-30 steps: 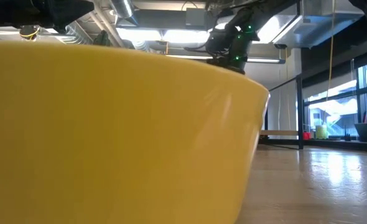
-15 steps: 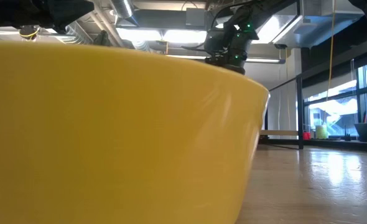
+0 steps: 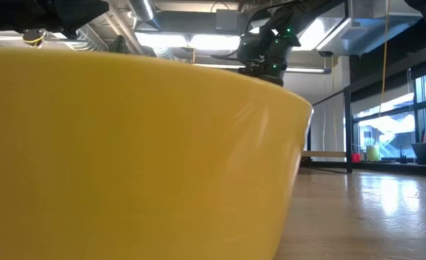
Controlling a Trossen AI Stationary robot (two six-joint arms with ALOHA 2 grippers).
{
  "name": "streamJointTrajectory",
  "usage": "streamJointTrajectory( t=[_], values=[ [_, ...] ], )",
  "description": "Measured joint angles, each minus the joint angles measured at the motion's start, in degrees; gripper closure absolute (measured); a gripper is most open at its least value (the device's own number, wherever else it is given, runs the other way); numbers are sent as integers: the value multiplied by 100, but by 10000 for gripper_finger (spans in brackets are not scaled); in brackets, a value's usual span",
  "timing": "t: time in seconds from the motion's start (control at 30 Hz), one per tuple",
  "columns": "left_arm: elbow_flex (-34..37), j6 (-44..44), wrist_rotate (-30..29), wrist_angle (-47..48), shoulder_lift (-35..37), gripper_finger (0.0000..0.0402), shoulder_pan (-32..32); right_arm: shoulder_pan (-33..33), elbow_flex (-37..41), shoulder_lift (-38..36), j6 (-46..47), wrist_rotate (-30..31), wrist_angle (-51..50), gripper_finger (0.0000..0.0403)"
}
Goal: Pick & Place Mini bowls
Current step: Stack the blue patterned bowl on the blue patterned bowl on the shelf
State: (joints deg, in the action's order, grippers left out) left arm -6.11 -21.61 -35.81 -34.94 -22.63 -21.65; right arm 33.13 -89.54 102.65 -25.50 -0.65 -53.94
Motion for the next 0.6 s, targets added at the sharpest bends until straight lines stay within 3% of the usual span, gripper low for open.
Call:
streamJointTrajectory(
  t=[0.6],
  values=[
    [0, -10, -35, 0, -1, 391, 0, 0, -80, 106, -98, 257, 46, 398]
  ],
)
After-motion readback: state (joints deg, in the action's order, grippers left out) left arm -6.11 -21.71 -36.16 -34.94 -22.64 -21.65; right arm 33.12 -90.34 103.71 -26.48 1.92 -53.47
